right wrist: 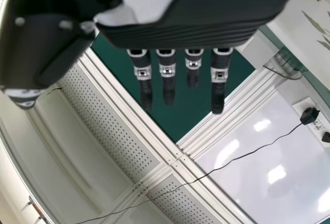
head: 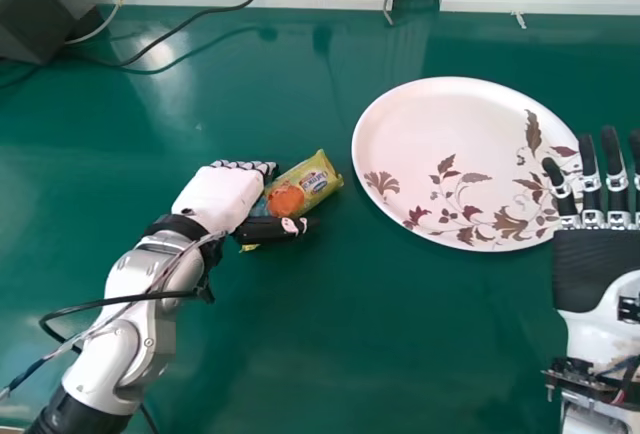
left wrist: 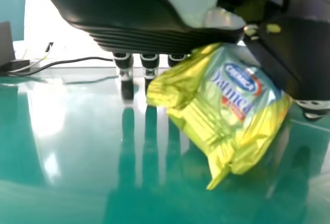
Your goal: Pick up biscuit and place it in the plate
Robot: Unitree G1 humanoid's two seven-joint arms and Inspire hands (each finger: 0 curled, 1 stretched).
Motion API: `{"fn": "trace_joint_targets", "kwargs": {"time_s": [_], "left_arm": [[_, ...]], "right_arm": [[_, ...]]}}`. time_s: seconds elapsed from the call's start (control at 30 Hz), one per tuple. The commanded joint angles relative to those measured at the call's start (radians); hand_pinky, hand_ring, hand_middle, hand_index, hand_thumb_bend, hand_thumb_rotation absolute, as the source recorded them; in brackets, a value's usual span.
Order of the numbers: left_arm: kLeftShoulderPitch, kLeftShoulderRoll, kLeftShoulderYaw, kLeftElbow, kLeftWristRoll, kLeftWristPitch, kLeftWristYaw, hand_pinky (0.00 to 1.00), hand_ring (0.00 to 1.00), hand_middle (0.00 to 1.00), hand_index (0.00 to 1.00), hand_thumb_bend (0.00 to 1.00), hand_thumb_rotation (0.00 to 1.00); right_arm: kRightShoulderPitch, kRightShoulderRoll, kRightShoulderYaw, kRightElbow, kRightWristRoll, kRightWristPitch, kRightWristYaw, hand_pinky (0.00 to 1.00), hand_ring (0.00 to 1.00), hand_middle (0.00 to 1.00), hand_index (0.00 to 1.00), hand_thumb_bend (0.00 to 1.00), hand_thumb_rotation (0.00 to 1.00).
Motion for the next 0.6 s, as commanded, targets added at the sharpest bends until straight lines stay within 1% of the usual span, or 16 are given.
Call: {"fn": "trace_joint_targets", "kwargs": {"time_s": [0.0, 0.13, 0.27, 0.33, 0.4, 0.5, 0.57], "left_arm": [[0.06, 0.007, -0.046, 0.057, -0.019, -0.002, -0.075, 0.77, 0.8, 0.9, 0.98, 1.0, 0.61], [0.057, 0.019, -0.05, 0.057, -0.018, -0.01, -0.078, 0.63, 0.71, 0.83, 0.93, 1.0, 0.53], [0.056, 0.024, -0.05, 0.06, -0.021, -0.008, -0.074, 0.54, 0.64, 0.77, 0.85, 0.99, 0.42], [0.056, 0.026, -0.048, 0.061, -0.026, -0.009, -0.076, 0.52, 0.61, 0.74, 0.8, 0.97, 0.37], [0.054, 0.028, -0.049, 0.061, -0.026, -0.008, -0.082, 0.5, 0.58, 0.71, 0.75, 0.94, 0.32], [0.051, 0.029, -0.049, 0.057, -0.029, -0.001, -0.099, 0.48, 0.56, 0.68, 0.71, 0.88, 0.25], [0.049, 0.03, -0.05, 0.056, -0.032, 0.003, -0.108, 0.45, 0.52, 0.65, 0.68, 0.82, 0.16]], "right_arm": [[0.033, 0.069, 0.012, 0.017, 0.019, 0.011, -0.013, 0.67, 0.86, 0.86, 0.81, 0.98, 0.12], [0.041, 0.072, 0.019, -0.001, 0.035, 0.024, -0.031, 0.65, 0.84, 0.84, 0.81, 0.95, 0.12], [0.047, 0.078, 0.023, -0.017, 0.071, 0.041, -0.049, 0.64, 0.81, 0.82, 0.79, 0.93, 0.09], [0.05, 0.081, 0.026, -0.027, 0.09, 0.053, -0.065, 0.64, 0.8, 0.82, 0.79, 0.93, 0.1], [0.052, 0.082, 0.028, -0.035, 0.099, 0.058, -0.076, 0.64, 0.8, 0.81, 0.79, 0.93, 0.12], [0.051, 0.084, 0.028, -0.035, 0.088, 0.042, -0.09, 0.64, 0.8, 0.81, 0.79, 0.93, 0.11], [0.052, 0.09, 0.03, -0.041, 0.08, 0.033, -0.113, 0.65, 0.81, 0.82, 0.79, 0.93, 0.11]]}}
